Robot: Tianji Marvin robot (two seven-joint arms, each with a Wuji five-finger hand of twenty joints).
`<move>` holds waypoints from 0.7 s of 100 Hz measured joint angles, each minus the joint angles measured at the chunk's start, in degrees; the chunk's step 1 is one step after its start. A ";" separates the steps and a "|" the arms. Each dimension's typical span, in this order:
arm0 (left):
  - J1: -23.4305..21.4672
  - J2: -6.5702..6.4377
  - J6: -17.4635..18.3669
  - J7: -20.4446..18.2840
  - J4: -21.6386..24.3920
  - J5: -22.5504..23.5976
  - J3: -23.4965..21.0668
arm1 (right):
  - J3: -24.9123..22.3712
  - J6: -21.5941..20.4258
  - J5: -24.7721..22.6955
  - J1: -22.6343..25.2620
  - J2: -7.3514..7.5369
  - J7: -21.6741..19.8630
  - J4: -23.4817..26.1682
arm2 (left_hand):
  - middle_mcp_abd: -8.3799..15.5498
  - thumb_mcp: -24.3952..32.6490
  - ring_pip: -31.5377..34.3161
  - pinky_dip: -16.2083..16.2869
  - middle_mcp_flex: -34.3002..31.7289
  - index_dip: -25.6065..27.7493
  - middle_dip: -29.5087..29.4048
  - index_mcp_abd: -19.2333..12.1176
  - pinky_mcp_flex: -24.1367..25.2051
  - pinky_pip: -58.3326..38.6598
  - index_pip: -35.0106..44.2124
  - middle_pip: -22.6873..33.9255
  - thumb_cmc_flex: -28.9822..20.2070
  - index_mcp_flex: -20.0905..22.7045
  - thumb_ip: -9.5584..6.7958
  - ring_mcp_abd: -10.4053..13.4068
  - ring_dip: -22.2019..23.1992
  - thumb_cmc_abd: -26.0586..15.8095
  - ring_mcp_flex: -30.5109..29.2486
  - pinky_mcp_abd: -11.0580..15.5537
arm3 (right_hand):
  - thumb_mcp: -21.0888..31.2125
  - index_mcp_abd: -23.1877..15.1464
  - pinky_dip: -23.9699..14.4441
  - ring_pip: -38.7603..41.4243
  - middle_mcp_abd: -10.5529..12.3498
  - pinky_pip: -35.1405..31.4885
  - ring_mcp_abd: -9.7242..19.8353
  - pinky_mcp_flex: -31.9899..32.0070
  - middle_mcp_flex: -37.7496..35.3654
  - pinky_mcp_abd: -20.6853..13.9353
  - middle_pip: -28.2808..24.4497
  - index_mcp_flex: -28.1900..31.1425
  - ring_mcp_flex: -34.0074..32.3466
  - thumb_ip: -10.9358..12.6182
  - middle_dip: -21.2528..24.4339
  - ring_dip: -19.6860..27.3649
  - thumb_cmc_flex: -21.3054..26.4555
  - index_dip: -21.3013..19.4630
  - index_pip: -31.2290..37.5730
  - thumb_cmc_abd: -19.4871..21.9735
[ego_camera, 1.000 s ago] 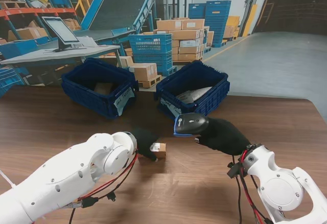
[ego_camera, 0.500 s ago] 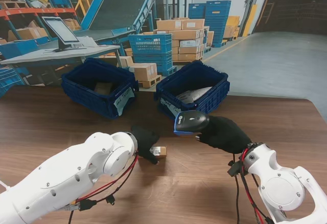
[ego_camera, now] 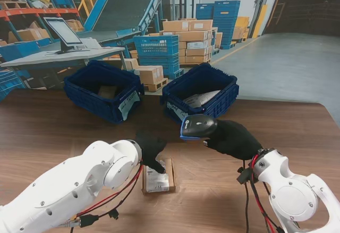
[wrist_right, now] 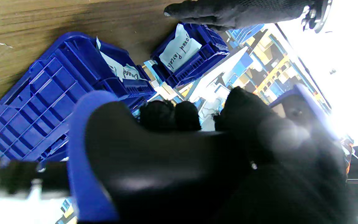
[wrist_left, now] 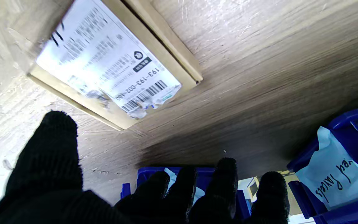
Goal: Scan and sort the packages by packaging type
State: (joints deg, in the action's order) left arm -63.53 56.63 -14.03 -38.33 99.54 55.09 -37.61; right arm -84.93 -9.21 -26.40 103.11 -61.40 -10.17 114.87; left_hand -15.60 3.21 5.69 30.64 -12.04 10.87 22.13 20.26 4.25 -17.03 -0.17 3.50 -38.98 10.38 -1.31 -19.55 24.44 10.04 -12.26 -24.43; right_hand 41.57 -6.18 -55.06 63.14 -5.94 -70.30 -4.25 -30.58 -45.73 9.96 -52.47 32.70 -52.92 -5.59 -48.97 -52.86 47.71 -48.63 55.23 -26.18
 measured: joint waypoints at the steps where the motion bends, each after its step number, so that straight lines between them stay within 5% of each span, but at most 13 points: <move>1: -0.14 0.00 0.02 0.00 0.10 0.00 -0.15 | 0.00 0.02 -0.02 0.01 0.00 0.01 0.05 | 0.00 0.00 0.00 0.00 0.00 0.05 -0.05 -0.01 0.00 0.02 0.00 0.00 0.00 0.00 0.00 0.00 -0.05 0.00 0.00 0.00 | 0.00 0.00 0.00 0.00 0.00 0.00 0.00 0.00 0.00 0.00 0.00 0.00 0.00 0.00 0.00 0.00 0.00 0.00 0.00 0.00; 43: -4.51 0.59 0.69 4.59 1.28 -2.11 -5.44 | -0.20 0.70 -1.10 -0.06 0.17 -2.43 1.22 | 0.00 0.03 -0.01 -0.02 -0.32 1.77 -0.17 -0.76 -0.07 0.52 0.28 0.00 -0.78 0.41 0.00 -0.01 -1.46 0.01 0.49 -0.01 | 0.00 0.01 0.00 0.00 0.00 0.00 0.00 -0.08 0.00 0.01 0.00 0.08 0.00 0.00 0.00 0.00 0.00 0.00 0.00 -0.20; 70: -10.02 1.31 4.71 9.48 2.57 0.16 -12.37 | -0.83 1.58 -2.70 -1.27 1.10 -7.29 1.94 | 0.32 0.18 0.51 -0.02 -8.26 4.10 -0.17 -4.22 -2.30 0.54 3.79 0.27 -3.84 10.40 -0.02 -0.03 -2.12 0.01 -1.63 -0.04 | 0.00 0.01 0.00 0.00 0.00 0.00 0.00 -0.11 0.00 0.00 0.00 0.08 0.00 0.00 0.00 0.00 0.00 0.00 -0.01 -0.21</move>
State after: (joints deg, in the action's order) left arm -73.55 57.94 -9.31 -28.85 102.11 55.25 -49.98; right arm -85.76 -7.63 -29.11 101.85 -60.31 -17.45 116.81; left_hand -15.28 3.39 6.20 30.62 -20.30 14.97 21.96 16.05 1.95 -16.49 3.62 3.77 -42.83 20.79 -1.33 -19.58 22.32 10.05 -13.89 -24.47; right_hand 41.57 -6.17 -55.06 63.14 -5.94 -70.30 -4.25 -30.68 -45.73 9.97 -52.47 32.78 -52.92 -5.59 -48.97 -52.86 47.71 -48.63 55.22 -26.39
